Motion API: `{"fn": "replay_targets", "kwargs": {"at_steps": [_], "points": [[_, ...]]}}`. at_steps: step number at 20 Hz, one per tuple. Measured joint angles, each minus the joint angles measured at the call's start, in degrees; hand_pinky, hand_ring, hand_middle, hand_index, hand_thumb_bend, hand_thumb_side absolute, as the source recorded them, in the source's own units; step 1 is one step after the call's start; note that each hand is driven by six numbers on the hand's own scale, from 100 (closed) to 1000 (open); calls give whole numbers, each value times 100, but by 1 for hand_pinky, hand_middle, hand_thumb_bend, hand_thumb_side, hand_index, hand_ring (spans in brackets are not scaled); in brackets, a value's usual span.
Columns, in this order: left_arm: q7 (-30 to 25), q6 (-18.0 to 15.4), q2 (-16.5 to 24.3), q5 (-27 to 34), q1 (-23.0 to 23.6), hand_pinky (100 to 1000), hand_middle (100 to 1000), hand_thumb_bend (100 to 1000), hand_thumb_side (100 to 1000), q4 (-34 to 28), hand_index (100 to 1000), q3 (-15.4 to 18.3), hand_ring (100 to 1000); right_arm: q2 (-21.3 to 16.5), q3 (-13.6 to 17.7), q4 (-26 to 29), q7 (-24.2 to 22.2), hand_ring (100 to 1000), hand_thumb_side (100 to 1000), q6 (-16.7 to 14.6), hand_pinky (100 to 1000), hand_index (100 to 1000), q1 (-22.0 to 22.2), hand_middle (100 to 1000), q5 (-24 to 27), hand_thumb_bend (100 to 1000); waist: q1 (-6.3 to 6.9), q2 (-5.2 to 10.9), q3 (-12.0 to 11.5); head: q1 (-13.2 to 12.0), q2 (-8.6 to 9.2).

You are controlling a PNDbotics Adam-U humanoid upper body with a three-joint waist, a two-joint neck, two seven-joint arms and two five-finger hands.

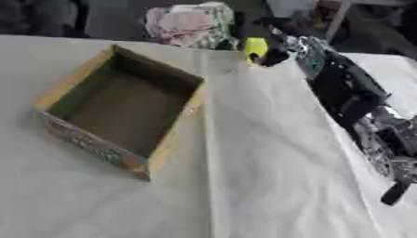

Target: Pick up objects on the table and place them in the box.

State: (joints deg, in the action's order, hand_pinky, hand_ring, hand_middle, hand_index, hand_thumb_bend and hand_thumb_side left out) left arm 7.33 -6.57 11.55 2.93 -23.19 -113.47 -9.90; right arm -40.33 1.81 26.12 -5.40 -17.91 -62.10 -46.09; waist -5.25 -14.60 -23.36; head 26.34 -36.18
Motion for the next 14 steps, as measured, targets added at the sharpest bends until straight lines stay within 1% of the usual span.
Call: {"fn": "replay_targets", "kwargs": {"at_steps": [7, 14], "points": [[47, -116, 7, -27, -110, 517, 765, 410, 845, 0, 804, 76, 787, -196, 29, 170, 77, 977, 174, 21, 916, 1000, 132, 991, 292, 245, 53, -43, -140, 228, 17], [117, -186, 44, -19, -151, 516, 764, 410, 846, 0, 804, 145, 789, -310, 29, 305, 94, 975, 178, 30, 915, 1000, 219, 988, 448, 235, 115, -131, -210, 409, 59]]}}
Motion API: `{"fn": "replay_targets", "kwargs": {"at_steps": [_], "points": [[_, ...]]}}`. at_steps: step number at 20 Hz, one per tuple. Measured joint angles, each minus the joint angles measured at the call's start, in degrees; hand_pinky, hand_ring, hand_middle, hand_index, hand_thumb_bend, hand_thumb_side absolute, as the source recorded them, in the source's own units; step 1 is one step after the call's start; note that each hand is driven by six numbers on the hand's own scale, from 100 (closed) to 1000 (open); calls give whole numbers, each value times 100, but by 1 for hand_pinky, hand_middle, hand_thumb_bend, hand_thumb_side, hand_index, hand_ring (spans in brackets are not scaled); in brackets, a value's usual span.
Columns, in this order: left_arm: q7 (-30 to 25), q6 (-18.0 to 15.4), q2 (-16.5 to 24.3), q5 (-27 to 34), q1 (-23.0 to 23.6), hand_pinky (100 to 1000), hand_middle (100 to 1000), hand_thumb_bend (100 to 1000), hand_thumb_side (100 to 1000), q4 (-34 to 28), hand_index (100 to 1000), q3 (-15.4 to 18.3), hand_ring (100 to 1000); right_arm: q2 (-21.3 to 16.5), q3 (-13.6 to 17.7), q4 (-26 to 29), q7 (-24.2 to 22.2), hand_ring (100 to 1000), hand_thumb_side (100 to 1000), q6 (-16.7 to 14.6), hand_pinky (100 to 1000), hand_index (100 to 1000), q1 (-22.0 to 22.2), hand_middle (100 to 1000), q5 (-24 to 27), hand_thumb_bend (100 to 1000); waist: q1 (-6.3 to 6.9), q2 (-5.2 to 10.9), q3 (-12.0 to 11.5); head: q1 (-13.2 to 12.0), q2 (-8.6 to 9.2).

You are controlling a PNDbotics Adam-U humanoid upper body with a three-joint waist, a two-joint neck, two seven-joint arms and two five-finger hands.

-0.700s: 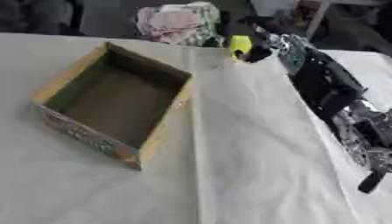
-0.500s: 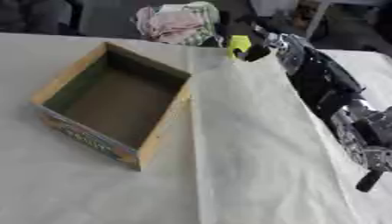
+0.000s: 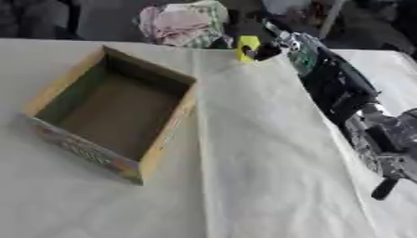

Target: Pick up objects on the table and place them in the box.

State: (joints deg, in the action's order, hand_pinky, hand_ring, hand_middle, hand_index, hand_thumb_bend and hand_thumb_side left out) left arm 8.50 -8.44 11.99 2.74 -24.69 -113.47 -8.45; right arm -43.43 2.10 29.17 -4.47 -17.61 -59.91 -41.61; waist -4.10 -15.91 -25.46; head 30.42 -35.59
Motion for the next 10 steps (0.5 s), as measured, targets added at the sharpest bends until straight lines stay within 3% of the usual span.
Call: {"fn": "replay_targets", "kwargs": {"at_steps": [10], "points": [[7, -3, 0, 50, -44, 510, 750, 407, 853, 0, 804, 23, 792, -47, 0, 165, 37, 1000, 185, 2, 929, 1000, 46, 1000, 43, 240, -26, -217, -89, 152, 40]]}}
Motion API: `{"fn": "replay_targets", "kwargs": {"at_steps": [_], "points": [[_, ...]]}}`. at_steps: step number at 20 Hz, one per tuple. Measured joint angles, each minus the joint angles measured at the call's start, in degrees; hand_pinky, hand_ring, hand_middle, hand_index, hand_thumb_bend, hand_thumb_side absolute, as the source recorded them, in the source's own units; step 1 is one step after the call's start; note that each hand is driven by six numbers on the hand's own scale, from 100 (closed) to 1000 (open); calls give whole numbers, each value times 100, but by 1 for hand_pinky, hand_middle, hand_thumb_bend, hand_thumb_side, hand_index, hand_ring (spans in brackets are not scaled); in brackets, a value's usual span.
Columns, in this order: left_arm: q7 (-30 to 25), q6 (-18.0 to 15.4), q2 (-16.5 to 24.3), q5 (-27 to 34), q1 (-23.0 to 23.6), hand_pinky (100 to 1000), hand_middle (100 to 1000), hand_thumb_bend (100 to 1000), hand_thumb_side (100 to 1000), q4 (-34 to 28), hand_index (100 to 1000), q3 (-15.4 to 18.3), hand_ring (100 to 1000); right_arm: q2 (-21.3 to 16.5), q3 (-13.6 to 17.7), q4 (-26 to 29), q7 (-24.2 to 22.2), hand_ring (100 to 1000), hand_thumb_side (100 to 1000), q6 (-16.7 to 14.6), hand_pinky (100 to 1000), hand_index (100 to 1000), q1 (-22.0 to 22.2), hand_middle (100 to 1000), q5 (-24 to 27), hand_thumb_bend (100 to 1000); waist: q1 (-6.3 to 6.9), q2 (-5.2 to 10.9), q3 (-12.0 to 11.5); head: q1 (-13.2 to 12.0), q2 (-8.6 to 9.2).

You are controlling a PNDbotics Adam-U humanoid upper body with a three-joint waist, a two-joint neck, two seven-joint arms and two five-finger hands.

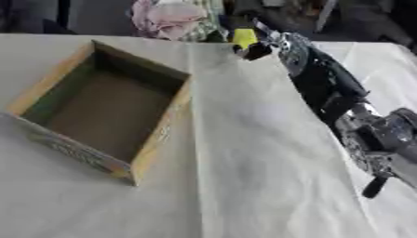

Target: Pick up objects on the table and place them in the box.

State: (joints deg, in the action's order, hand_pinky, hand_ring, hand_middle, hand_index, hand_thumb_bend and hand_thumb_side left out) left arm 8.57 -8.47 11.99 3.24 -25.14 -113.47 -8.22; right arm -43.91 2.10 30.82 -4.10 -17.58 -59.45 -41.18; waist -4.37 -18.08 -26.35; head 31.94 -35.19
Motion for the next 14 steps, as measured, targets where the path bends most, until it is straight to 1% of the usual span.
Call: {"fn": "replay_targets", "kwargs": {"at_steps": [6, 7, 8, 9, 12, 13, 14], "points": [[-6, 11, 2, 1, -7, 507, 750, 404, 859, 0, 804, 0, 794, -140, 7, 179, 400, 1000, 178, 129, 936, 1000, -1, 1000, -206, 235, 0, -141, 23, 52, 1], [-6, 14, 2, 1, -7, 507, 750, 404, 859, 0, 804, 0, 794, -142, 13, 185, 437, 1000, 178, 145, 936, 1000, -1, 1000, -234, 235, 1, -161, 30, 55, 1], [-5, 16, 2, 1, -7, 506, 750, 403, 860, 0, 804, 0, 795, -146, 21, 185, 463, 1000, 152, 156, 933, 1000, -1, 1000, -254, 236, 2, -178, 36, 59, 2], [-5, 22, 3, 1, -7, 505, 749, 403, 861, 0, 804, 0, 795, -151, 34, 185, 479, 1000, 177, 164, 931, 1000, -1, 996, -257, 229, 4, -194, 41, 67, 4], [0, 34, 4, 1, -6, 504, 750, 402, 863, 0, 804, 0, 796, -178, 39, 176, 493, 996, 177, 177, 927, 1000, 0, 990, -252, 225, 25, -262, 46, 94, 25], [3, 38, 4, 1, -6, 503, 750, 380, 843, 0, 804, 0, 796, -178, 40, 171, 493, 994, 134, 177, 926, 1000, 0, 989, -249, 247, 39, -284, 46, 101, 40], [5, 41, 5, 1, -6, 503, 750, 401, 865, 0, 804, 0, 797, -178, 41, 170, 494, 992, 178, 177, 925, 1000, 0, 986, -246, 221, 49, -308, 46, 109, 49]]}}
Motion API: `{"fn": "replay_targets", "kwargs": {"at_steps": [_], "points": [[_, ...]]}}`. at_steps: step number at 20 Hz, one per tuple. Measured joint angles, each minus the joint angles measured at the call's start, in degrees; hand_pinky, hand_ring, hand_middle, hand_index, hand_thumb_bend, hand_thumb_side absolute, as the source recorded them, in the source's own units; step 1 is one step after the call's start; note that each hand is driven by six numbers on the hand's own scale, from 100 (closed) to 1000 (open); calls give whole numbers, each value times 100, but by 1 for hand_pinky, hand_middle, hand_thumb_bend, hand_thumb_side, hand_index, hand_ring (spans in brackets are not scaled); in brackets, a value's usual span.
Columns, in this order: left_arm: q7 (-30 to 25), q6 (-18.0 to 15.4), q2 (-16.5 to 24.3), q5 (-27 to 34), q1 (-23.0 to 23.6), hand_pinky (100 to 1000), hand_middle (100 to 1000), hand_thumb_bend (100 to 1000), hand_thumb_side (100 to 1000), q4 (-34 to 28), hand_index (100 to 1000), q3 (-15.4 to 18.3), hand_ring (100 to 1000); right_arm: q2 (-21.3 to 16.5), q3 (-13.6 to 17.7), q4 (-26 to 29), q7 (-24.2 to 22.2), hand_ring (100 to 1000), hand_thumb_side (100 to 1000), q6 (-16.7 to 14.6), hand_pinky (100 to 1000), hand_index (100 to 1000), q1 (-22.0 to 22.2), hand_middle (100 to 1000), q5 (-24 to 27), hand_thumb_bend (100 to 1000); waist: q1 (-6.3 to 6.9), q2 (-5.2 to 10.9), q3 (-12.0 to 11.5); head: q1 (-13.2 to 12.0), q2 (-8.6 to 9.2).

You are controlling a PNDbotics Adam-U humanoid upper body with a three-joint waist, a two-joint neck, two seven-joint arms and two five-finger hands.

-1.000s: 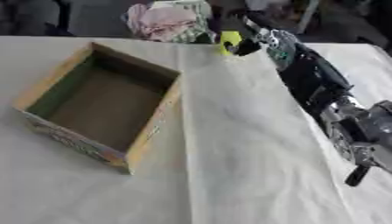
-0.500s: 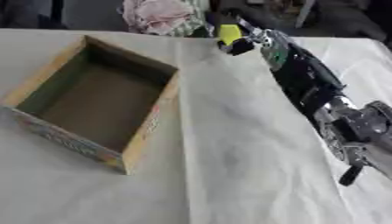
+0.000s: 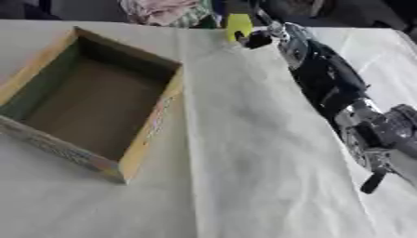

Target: Pick up objects on the table and place them in the box.

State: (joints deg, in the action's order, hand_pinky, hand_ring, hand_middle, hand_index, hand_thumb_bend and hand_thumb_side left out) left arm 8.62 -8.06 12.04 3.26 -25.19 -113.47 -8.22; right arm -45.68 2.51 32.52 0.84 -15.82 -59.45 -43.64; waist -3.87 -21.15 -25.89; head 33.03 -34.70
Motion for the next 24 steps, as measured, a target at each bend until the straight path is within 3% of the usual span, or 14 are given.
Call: {"fn": "replay_targets", "kwargs": {"at_steps": [9, 16, 17, 18, 19, 20, 21, 24], "points": [[1, 9, 1, 0, 1, 501, 750, 398, 869, 0, 804, 1, 798, 0, 0, -4, 53, 950, 164, 3, 896, 978, -2, 903, 40, 169, 39, -117, -3, 62, 7], [-4, 15, 2, -1, 1, 501, 750, 395, 871, 0, 804, 2, 799, -2, 16, 0, 408, 850, 116, 41, 825, 794, -9, 669, 21, 130, 58, -133, -26, 88, 71], [-6, 17, 2, -1, 1, 501, 750, 395, 871, 0, 804, 2, 799, -2, 20, 2, 495, 850, 116, 50, 825, 794, -9, 669, 2, 130, 58, -138, -28, 89, 77], [-6, 17, 2, -1, 1, 500, 749, 394, 871, 0, 804, 2, 799, -2, 26, 2, 575, 801, 100, 58, 795, 692, -9, 575, -15, 119, 58, -140, -28, 90, 83], [-7, 18, 2, -1, 2, 500, 749, 394, 871, 0, 804, 2, 799, -2, 28, 2, 659, 789, 100, 68, 789, 654, -9, 544, -32, 116, 57, -144, -28, 90, 92], [-7, 19, 2, -1, 2, 501, 749, 394, 871, 0, 804, 2, 799, -2, 29, 2, 765, 771, 184, 85, 778, 622, -7, 522, -59, 100, 57, -146, -28, 91, 96], [-7, 19, 2, -1, 2, 501, 749, 394, 871, 0, 804, 2, 799, -2, 29, 5, 878, 764, 100, 100, 774, 612, -6, 508, -80, 111, 57, -146, -25, 92, 97], [-9, 22, 2, -1, 2, 502, 749, 393, 870, 0, 804, 2, 799, 2, 30, 41, 1218, 744, 100, 143, 760, 583, -6, 483, -139, 100, 46, -146, 8, 92, 97]]}}
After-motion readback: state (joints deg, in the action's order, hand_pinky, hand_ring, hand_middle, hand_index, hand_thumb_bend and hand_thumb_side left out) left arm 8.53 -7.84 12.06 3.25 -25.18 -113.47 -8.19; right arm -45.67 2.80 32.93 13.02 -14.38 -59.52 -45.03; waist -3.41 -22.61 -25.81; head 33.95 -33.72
